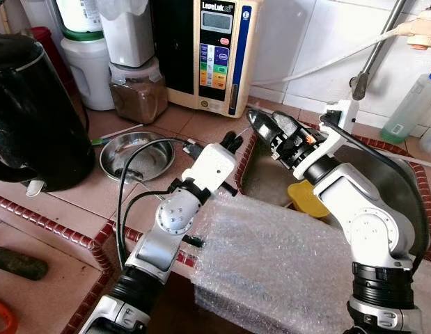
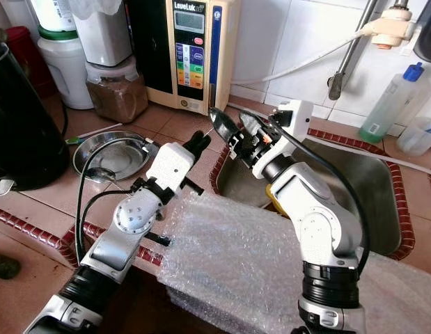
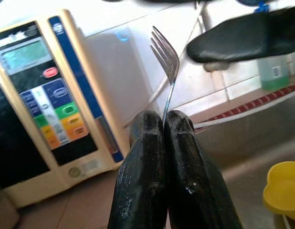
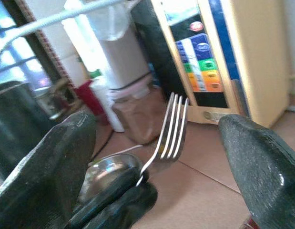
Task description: Kitchen organization
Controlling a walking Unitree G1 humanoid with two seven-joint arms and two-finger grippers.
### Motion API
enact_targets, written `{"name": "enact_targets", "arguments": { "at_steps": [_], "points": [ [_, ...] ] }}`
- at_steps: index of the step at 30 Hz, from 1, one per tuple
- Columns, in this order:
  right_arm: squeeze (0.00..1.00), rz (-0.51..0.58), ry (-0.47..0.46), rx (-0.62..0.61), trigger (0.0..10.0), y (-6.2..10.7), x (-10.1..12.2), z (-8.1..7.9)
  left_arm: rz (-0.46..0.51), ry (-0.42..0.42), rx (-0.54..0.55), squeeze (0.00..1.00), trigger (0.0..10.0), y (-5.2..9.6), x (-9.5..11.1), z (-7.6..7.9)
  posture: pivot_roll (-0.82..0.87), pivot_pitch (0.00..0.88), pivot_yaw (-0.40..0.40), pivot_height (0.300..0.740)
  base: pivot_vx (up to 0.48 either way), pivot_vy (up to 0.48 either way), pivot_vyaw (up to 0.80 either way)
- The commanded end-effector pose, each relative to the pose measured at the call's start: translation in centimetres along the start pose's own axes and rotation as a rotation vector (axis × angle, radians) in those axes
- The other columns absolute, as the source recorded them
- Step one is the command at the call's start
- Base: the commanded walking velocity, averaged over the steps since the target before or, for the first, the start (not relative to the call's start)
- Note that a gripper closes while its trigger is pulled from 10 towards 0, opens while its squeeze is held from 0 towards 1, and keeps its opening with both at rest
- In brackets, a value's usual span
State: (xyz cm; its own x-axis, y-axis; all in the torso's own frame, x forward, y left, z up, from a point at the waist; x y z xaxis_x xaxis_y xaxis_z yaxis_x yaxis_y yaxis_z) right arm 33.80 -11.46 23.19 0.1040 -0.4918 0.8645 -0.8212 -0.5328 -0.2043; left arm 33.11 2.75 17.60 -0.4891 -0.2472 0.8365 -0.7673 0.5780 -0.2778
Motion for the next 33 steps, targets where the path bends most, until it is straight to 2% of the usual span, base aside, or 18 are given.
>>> {"name": "enact_targets", "arguments": {
  "at_steps": [1,2,3,4,5,6,10,13,33],
  "points": [
    [0.00,-0.028,0.013,-0.033,10.0,-0.3,-0.3,0.1,0.022,-0.018,-0.010,0.00,0.0,-0.4,0.5,0.3,-0.08,0.037,-0.023,0.740,0.000,0.000,0.00],
    [0.00,-0.049,0.029,-0.083,10.0,-0.6,-0.7,0.5,0.030,-0.021,-0.012,0.00,0.0,-0.5,0.6,0.5,-0.08,0.037,-0.023,0.740,0.000,0.000,0.00],
    [0.00,-0.049,0.029,-0.083,10.0,-0.6,-0.7,0.5,0.030,-0.021,-0.012,0.00,0.0,-0.5,0.6,0.5,-0.08,0.037,-0.023,0.740,0.000,0.000,0.00],
    [0.00,-0.049,0.031,-0.095,7.2,-0.7,-0.7,0.7,0.034,-0.025,-0.015,0.00,0.0,-0.5,0.7,0.5,-0.08,0.037,-0.023,0.740,0.000,0.000,0.00],
    [0.00,-0.049,0.032,-0.102,7.2,-0.8,-0.8,0.7,0.036,-0.027,-0.017,0.00,0.0,-0.5,0.7,0.6,-0.08,0.037,-0.023,0.740,0.000,0.000,0.00],
    [0.00,-0.054,0.037,-0.113,0.0,-0.9,-0.9,0.8,0.038,-0.028,-0.018,0.00,0.0,-0.5,0.7,0.6,-0.08,0.036,-0.022,0.740,0.000,0.000,0.00],
    [0.00,-0.074,0.070,-0.224,0.0,-1.6,-1.1,1.9,0.044,-0.044,-0.024,0.00,0.0,-0.5,0.7,0.8,-0.07,0.033,-0.024,0.740,0.000,0.000,0.00],
    [0.00,-0.060,0.052,-0.252,0.0,-1.7,-0.9,2.4,0.045,-0.046,-0.027,0.00,0.0,-0.4,0.6,0.8,-0.07,0.031,-0.025,0.740,0.000,0.000,0.00],
    [0.00,-0.128,0.032,-0.370,0.0,-1.9,-0.7,2.8,0.046,-0.126,-0.045,0.00,0.0,-0.2,0.4,1.5,-0.07,0.033,-0.024,0.740,0.000,0.000,0.00]
  ]
}}
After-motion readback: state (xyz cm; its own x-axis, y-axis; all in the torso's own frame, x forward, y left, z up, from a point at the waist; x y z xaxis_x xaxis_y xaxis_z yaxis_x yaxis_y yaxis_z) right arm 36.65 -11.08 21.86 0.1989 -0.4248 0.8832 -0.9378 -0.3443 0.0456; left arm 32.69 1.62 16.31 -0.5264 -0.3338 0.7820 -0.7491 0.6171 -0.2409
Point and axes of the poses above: a point about 5 cm out from each wrist's last joint towards the gripper, its own y axis pointing back from the gripper into the wrist, its own x axis along the axis of the wrist's last joint, z = x × y, the point moved 2 cm from there along -y, pointing out of the wrist towards the gripper, and after that the axes turned 3 degrees about -y, right-handed, at the moved point
